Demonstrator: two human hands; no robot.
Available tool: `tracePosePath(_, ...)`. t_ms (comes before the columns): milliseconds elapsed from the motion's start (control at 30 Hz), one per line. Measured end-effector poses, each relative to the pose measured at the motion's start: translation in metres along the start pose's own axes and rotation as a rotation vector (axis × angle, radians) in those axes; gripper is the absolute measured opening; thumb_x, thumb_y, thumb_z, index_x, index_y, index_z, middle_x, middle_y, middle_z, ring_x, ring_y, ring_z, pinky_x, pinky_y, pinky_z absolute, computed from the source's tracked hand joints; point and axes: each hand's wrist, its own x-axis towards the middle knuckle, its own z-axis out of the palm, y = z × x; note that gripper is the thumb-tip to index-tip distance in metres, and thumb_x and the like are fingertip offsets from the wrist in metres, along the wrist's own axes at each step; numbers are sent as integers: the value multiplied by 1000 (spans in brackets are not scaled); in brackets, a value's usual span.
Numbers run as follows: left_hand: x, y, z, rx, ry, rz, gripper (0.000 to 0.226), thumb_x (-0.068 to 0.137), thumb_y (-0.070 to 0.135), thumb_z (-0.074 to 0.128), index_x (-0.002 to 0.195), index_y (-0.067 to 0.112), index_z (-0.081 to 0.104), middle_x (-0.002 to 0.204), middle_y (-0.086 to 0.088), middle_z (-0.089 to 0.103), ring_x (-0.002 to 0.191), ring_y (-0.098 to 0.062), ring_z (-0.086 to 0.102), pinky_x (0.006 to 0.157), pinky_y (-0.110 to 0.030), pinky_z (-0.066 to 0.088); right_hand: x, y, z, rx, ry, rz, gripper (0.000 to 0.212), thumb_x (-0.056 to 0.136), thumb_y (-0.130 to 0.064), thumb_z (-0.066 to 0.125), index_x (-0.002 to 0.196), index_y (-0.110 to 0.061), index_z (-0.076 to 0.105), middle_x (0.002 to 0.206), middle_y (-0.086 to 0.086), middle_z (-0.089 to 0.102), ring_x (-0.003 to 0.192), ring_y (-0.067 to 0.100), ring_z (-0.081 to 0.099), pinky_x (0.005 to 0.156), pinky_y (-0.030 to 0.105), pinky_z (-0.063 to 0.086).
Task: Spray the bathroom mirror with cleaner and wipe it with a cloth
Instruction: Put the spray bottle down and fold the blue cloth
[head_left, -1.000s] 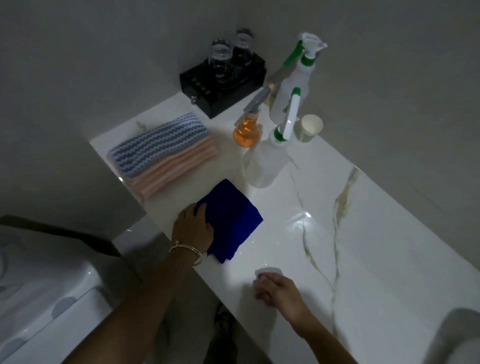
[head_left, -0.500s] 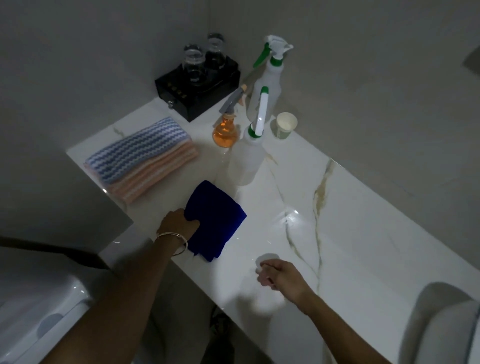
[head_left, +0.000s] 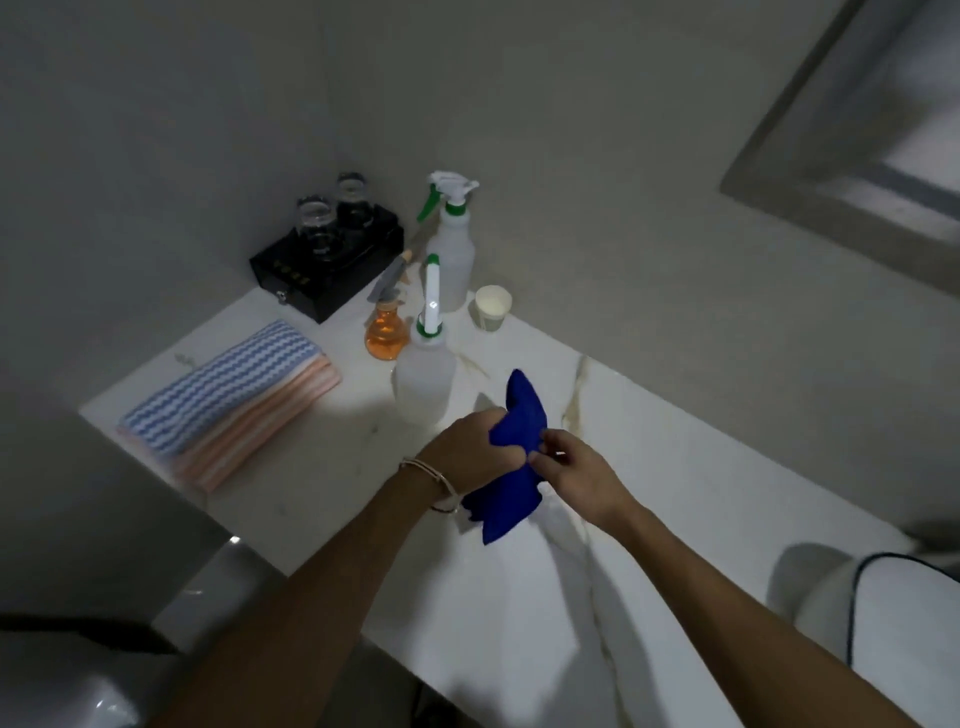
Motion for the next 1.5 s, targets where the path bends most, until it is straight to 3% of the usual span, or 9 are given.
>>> tracePosePath(100, 11, 39, 10, -104, -146, 103, 33, 65, 23, 50, 87, -2, 51, 76, -17, 55, 71, -23, 53, 65, -35, 41, -17, 1, -39, 69, 116, -14, 34, 94, -35, 53, 127, -32, 49, 121, -17, 49, 112, 6, 50, 90, 24, 39)
tracePosePath(233, 27, 83, 28, -131, -282, 179, 14, 64, 19, 50, 77, 19, 56, 65, 8, 60, 64, -8, 57, 57, -22, 43, -47, 20, -89, 279, 258, 33, 69, 84, -58, 58, 142, -33, 30, 133, -16, 41, 121, 5, 42, 97, 28, 37)
tracePosePath(333, 31, 109, 51, -116, -417, 231, 21, 65, 15, 47, 61, 33, 56, 56, 15, 54, 53, -1, 51, 50, -15, 39, -73, 35, -115, 502, 304, 16, 82, 72, -76, 55, 141, -40, 29, 130, -23, 47, 118, 1, 48, 104, 32, 38)
tracePosePath(533, 43, 123, 98, -3, -568, 274, 12, 64, 15, 48, 62, 27, 52, 58, 14, 55, 55, -1, 53, 50, -16, 40, -107, 60, -133, 606, 342, 21, 43, 84, -46, 65, 113, -15, 58, 110, 11, 66, 100, 30, 64, 81, 40, 54)
tracePosePath(733, 63, 110, 117, 223, -401, 162, 20, 80, 14, 52, 97, 23, 53, 89, 2, 62, 79, -13, 61, 67, -30, 51, -119, 64, -152, 452, 673, -10, 7, 87, -29, 64, 92, -31, 59, 88, -11, 68, 83, 11, 66, 65, 22, 52)
tracePosePath(900, 58, 114, 134, 241, -497, 215, 70, 74, 44, 71, 133, 40, 34, 117, 12, 54, 103, -6, 57, 79, -21, 52, -116, 50, -143, 222, 480, -82, 13, 78, -40, 65, 91, -41, 62, 90, -14, 68, 79, 6, 66, 63, 18, 51)
tracePosePath(1167, 51, 140, 176, 242, -368, 344, 20, 83, 42, 59, 101, 35, 59, 95, 12, 66, 83, -4, 62, 73, -23, 51, -131, 64, -173, 313, 492, -86, 20, 73, -56, 59, 89, -45, 60, 78, -12, 67, 70, 3, 64, 58, 16, 48)
tracePosePath(1367, 46, 156, 200, 125, -167, 260, 25, 93, 43, 48, 89, 20, 59, 85, 0, 66, 77, -16, 63, 72, -34, 51, -146, 115, -183, 497, 402, -23, 39, 76, -60, 63, 100, -30, 62, 94, -9, 68, 81, 5, 66, 62, 16, 50)
tracePosePath(1500, 39, 162, 202, -77, -68, 162, 21, 94, 37, 50, 93, 18, 58, 91, -4, 67, 86, -23, 65, 77, -39, 52, -145, 133, -186, 523, 201, -2, 36, 77, -37, 73, 104, -18, 59, 91, -5, 71, 82, 8, 68, 63, 17, 51)
